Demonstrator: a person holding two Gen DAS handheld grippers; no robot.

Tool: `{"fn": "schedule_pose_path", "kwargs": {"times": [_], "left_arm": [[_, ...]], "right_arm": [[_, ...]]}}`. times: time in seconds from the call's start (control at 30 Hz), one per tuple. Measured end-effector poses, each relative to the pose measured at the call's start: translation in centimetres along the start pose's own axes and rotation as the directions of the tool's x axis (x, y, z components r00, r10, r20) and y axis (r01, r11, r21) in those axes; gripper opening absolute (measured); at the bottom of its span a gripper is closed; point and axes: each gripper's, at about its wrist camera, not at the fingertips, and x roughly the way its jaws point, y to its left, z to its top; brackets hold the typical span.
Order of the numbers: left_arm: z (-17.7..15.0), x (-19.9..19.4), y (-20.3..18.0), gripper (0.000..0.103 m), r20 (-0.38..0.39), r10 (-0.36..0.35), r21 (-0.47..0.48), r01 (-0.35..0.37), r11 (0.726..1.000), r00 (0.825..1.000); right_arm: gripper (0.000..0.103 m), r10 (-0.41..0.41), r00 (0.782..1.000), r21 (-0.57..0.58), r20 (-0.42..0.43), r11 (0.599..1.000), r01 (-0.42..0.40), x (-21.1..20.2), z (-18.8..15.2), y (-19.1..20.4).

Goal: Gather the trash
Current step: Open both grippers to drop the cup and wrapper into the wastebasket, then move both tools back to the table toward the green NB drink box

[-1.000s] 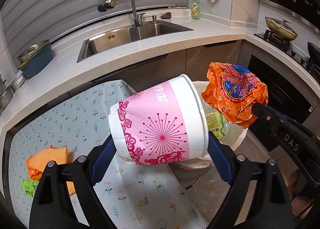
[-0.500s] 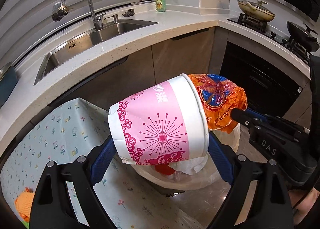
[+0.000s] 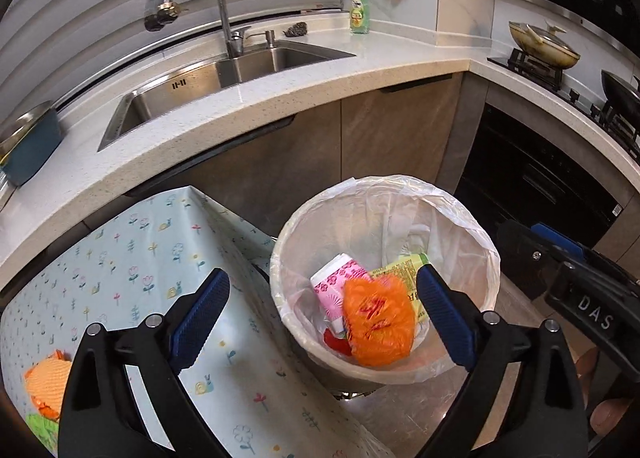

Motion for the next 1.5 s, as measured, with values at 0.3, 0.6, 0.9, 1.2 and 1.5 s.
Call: {"fn": "schedule_pose_path", "kwargs": {"times": [0.3, 0.6, 0.9, 1.2, 1.5], "left_arm": [[-0.8, -5.3, 2.5, 0.09, 0.056, 0.064, -0.076, -0.06, 0.995, 0.996], [-2.2, -10.9, 6.0, 0.091, 0.093, 0.151, -0.141, -0.137, 0.98, 0.984], [-5.7, -15.6, 11.4, 0.092, 0.065, 0.235, -0.239, -0.214, 0.947, 0.97], [-9.7, -18.4, 17.1, 0.092, -0.016, 0.316, -0.333, -0.303, 0.893, 0.949], [-13.7, -20.6, 22.3, 0.092, -0.072, 0.359, -0.398, -0.357, 0.845, 0.931]], "right_arm": [[0.057, 0.042, 0.999, -0.041, 0.034, 0.998, -0.04, -4.1, -0.4, 2.9], [0.061, 0.105, 0.993, -0.099, 0.048, 0.99, -0.1, -7.5, -1.2, 7.6], [0.065, 0.185, 0.982, -0.184, 0.03, 0.967, -0.177, -10.3, -3.3, 13.5], [0.065, 0.25, 0.968, -0.233, -0.019, 0.941, -0.247, -11.1, -6.5, 18.8], [0.065, 0.283, 0.957, -0.28, -0.059, 0.916, -0.288, -11.8, -9.2, 23.2]]}}
